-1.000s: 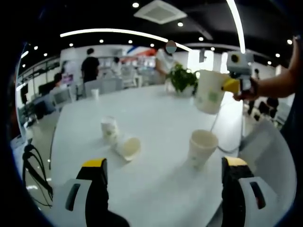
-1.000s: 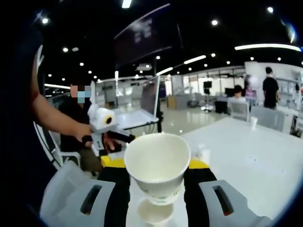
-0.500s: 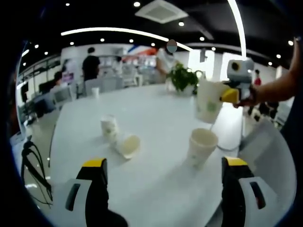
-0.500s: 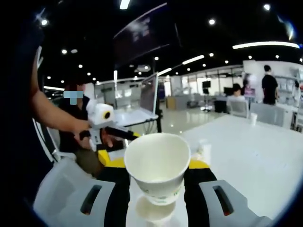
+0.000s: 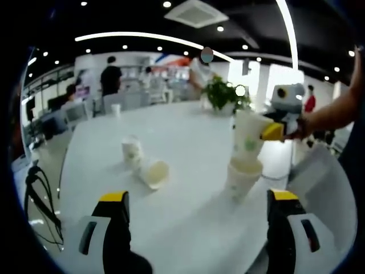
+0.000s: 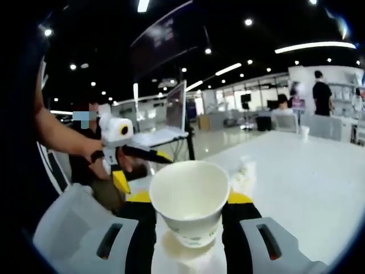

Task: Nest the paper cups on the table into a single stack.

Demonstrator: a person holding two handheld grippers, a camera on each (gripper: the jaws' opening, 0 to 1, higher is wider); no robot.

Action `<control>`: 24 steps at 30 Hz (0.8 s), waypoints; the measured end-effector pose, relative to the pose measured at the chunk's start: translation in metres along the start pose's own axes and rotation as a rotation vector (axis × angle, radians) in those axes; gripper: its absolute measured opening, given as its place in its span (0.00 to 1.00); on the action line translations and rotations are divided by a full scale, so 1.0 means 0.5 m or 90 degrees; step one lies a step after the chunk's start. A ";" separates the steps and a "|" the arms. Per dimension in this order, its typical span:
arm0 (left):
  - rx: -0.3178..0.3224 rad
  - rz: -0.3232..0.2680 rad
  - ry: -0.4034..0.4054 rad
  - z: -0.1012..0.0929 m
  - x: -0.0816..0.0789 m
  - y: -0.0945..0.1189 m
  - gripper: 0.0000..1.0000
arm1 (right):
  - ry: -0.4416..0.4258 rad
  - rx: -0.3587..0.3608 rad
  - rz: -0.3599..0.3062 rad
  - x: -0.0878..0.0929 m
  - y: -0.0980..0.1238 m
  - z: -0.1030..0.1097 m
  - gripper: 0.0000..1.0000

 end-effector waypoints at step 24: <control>0.000 -0.003 0.005 -0.001 0.006 -0.002 0.99 | -0.018 -0.002 0.025 0.029 -0.020 0.015 0.43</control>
Point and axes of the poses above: the point that each gripper's makers call its tool centre point, and the gripper's own axes: y roughly backward along the fingers, z roughly to its left, x roughly out of its underside, the point moved 7 cm from there along y, roughly backward along the fingers, and after that the axes turned 10 degrees about z, right-handed, at the moved point
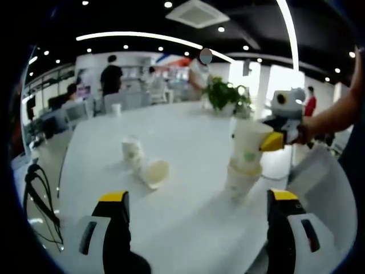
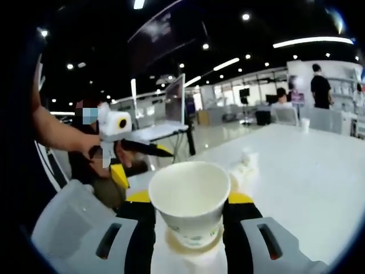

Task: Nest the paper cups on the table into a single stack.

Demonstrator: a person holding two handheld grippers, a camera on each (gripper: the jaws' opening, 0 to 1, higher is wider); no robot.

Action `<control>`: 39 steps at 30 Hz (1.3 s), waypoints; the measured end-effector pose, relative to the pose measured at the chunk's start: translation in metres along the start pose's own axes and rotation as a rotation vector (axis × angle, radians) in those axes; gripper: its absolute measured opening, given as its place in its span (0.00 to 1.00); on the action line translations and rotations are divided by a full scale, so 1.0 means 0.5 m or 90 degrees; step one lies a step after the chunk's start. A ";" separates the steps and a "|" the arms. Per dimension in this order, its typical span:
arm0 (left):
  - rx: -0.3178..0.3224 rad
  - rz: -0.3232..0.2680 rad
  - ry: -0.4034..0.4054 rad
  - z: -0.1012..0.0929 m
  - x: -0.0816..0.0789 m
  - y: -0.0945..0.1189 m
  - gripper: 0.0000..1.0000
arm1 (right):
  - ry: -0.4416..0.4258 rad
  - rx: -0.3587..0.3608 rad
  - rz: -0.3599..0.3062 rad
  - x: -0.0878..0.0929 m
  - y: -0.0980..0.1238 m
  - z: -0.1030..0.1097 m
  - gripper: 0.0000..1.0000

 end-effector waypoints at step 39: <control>0.003 0.001 0.000 -0.007 -0.002 -0.002 0.99 | 0.045 0.054 0.046 0.018 -0.018 -0.009 0.80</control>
Point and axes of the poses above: the point that each gripper's makers call its tool centre point, and the gripper's own axes: y roughly backward along the fingers, z roughly to its left, x roughly out of its underside, the point moved 7 cm from there along y, roughly backward along the fingers, and after that the axes turned 10 degrees about z, right-handed, at the moved point
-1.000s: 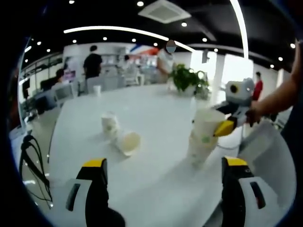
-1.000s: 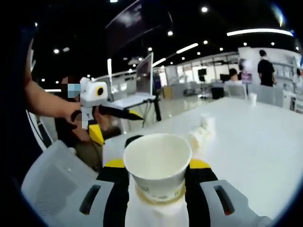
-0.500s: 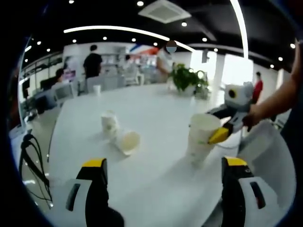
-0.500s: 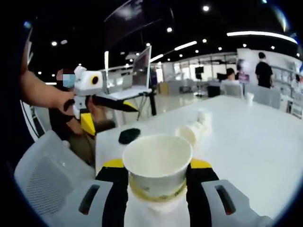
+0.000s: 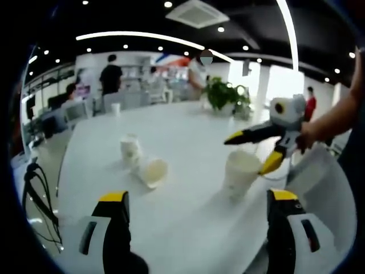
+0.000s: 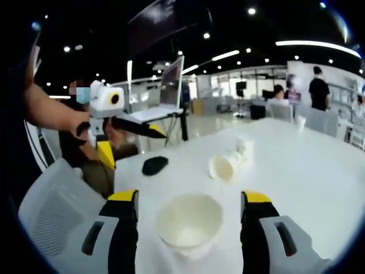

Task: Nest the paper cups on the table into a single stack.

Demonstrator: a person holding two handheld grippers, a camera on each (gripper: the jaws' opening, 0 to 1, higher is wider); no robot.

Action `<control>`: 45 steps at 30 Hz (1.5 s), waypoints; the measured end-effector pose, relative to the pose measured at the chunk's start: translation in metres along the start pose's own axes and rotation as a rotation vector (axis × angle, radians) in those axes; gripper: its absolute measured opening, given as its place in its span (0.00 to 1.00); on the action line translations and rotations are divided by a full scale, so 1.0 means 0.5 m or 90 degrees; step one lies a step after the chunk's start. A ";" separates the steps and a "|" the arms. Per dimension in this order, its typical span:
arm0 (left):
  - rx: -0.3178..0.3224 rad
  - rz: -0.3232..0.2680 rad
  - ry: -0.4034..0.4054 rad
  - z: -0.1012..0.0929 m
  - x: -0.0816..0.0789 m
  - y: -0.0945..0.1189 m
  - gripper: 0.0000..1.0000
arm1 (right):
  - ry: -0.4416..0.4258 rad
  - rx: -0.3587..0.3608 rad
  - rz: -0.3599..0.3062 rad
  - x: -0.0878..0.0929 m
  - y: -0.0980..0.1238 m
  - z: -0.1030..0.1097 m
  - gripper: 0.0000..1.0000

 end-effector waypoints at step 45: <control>-0.007 -0.008 0.018 0.014 -0.006 -0.005 0.99 | -0.057 0.156 0.008 0.097 0.294 -0.197 1.00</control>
Point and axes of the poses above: the point that each gripper's makers call its tool centre point, and the gripper's own axes: y roughly backward along the fingers, z roughly to its left, x roughly out of its underside, the point moved 7 cm from there along y, roughly backward along the fingers, and after that the axes turned 10 degrees about z, right-handed, at the moved point
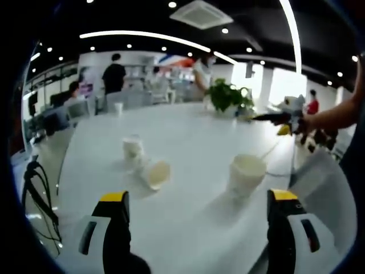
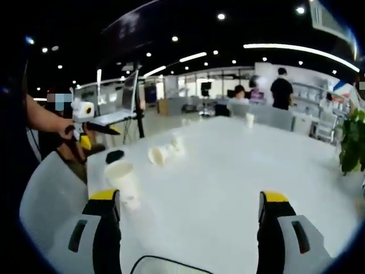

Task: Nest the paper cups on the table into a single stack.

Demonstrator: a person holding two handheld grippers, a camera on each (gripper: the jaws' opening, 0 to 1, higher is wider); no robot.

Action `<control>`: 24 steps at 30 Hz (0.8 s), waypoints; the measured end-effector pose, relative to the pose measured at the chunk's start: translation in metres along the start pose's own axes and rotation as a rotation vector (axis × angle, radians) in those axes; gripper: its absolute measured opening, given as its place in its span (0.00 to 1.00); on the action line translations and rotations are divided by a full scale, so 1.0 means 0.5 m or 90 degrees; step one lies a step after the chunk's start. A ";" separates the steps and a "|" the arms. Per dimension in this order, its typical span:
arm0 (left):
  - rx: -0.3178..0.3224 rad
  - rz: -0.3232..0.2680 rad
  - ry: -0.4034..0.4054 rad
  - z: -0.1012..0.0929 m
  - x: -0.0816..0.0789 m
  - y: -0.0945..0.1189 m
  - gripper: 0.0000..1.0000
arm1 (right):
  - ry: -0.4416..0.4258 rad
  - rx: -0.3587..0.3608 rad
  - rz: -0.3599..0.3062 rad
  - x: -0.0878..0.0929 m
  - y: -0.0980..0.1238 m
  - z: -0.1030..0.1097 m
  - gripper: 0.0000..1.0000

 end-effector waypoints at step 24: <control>0.041 0.091 -0.154 0.108 -0.086 -0.029 0.99 | -0.037 0.001 -0.014 0.004 -0.013 0.017 1.00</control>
Point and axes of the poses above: the point that each gripper's makers call its tool centre point, and the gripper's own axes: y roughly backward along the fingers, z roughly to its left, x roughly out of its underside, the point moved 7 cm from there along y, roughly backward along the fingers, and after that the axes turned 10 degrees about z, right-handed, at the moved point
